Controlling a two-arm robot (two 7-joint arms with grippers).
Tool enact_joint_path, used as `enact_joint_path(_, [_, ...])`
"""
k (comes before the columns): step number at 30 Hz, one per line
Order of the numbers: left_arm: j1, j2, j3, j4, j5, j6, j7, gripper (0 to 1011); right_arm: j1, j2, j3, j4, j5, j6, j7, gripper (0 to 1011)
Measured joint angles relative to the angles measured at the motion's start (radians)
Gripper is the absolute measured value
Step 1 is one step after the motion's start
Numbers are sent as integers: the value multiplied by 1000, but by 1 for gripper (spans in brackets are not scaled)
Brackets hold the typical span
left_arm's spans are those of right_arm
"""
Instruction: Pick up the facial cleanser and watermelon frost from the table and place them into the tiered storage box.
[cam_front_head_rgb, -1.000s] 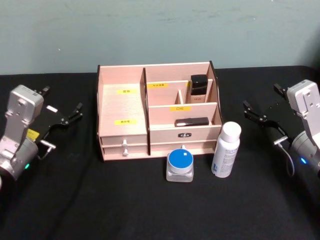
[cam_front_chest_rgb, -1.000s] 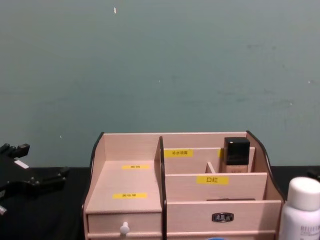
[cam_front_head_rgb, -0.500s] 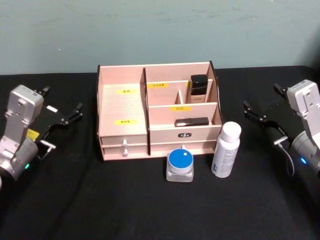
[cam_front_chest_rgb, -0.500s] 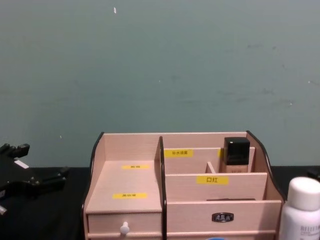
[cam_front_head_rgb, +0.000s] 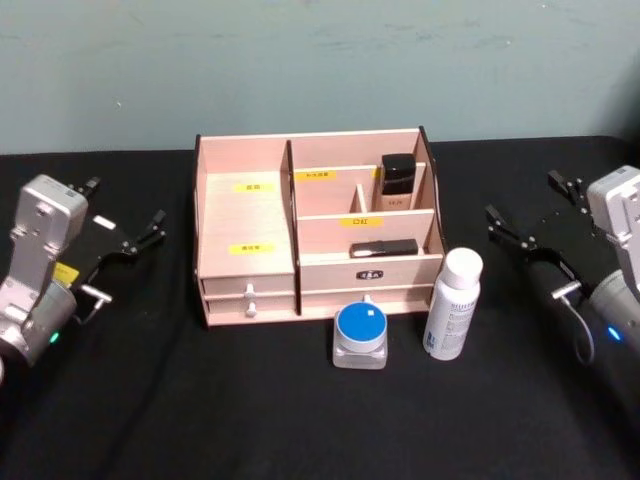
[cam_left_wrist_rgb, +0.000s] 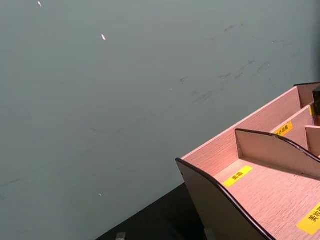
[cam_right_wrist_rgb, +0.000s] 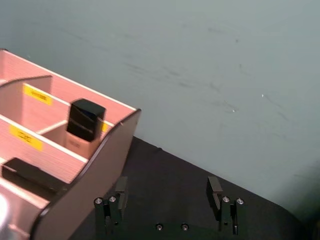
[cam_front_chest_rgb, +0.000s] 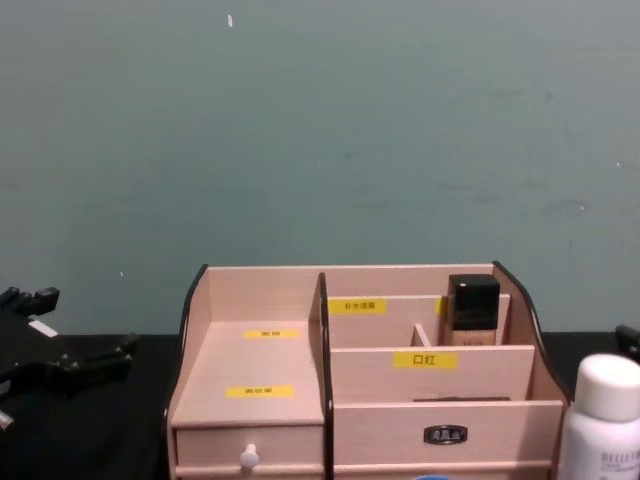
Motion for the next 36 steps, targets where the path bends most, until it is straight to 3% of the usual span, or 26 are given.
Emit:
enact_joint_path(11, [0,0,0,0,0,0,0,1009,-200,87,103,-238,39,-34,3,1002])
enact_joint_path(12, [0,0,0,0,0,0,0,1010,-200,87,103,-238,39,-34,3,1002])
enact_joint_path(15, [0,0,0,0,0,0,0,1010,-275,115,141,-318,40,-57,-3,1002])
enact_joint_path(19, [0,0,0,0,0,0,0,1010,-338,134,166,-381,40,-74,-2,1002])
enact_joint_path(27, [0,0,0,0,0,0,0,1010,-418,146,170,-454,90,-58,60,1002])
enact_joint_path(36, [0,0,0,0,0,0,0,1010,-425,125,156,-439,123,26,103,1002])
